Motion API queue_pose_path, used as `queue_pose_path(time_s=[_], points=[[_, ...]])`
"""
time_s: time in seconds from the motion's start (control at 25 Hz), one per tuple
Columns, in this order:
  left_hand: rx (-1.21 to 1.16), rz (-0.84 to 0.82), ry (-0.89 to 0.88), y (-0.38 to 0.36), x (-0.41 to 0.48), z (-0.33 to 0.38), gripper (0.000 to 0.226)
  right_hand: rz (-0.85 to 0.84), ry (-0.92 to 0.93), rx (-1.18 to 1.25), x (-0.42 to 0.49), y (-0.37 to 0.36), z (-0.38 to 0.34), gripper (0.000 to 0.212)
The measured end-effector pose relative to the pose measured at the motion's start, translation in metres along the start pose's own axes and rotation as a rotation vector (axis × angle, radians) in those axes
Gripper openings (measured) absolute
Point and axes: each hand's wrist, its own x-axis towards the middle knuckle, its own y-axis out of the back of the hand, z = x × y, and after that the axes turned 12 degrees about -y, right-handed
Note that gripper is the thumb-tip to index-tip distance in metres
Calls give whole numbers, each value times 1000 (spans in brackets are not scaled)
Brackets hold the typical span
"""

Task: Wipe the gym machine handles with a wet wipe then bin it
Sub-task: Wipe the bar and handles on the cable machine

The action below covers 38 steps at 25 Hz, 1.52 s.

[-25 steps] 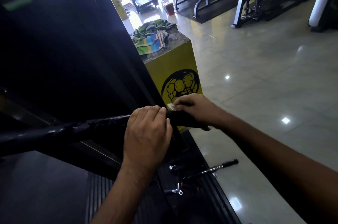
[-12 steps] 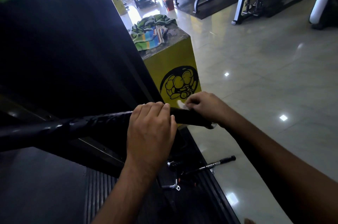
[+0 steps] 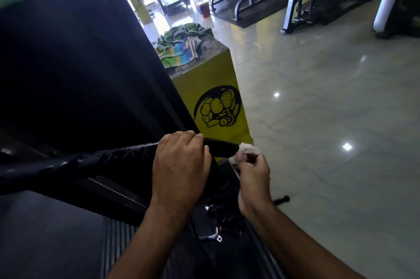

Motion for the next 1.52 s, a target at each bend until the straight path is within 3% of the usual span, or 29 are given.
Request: queue_pose_path(time_s=[0.12,0.24,0.48,0.56,0.72,0.8,0.96,1.08,1.2,1.36,1.52], points=[[5,-15,12,-4,-1,-4,20,-76,-401,509,0,-17,3,10],[5,-9,12,-7,-2,-9,20,-142,-584,637,8,-27,8,13],[31,47,-51,-10,0,-12,28,-204,-695,775,19,-48,5,23],[24,67,-58,-9,1,-12,28,-120,-720,732,28,-43,-2,20],[14,124,-70,-5,2,-6,24,-13,-543,840,18,-24,-7,21],[6,127,-64,-5,4,-6,27,59,-387,698,8,-21,-10,13],[-23,138,-48,-5,7,-9,28,174,26,107,19,-20,-8,7],[-21,145,-61,-5,7,-9,27,103,261,-128,31,-12,-3,4],[-14,146,-69,-7,4,-9,26,64,277,-318,39,-6,-14,6],[-15,113,-65,-11,0,-12,25,-185,524,-763,40,-14,-34,13],[-12,54,-51,-12,-2,-21,21,-596,223,-1073,75,-25,-74,15]])
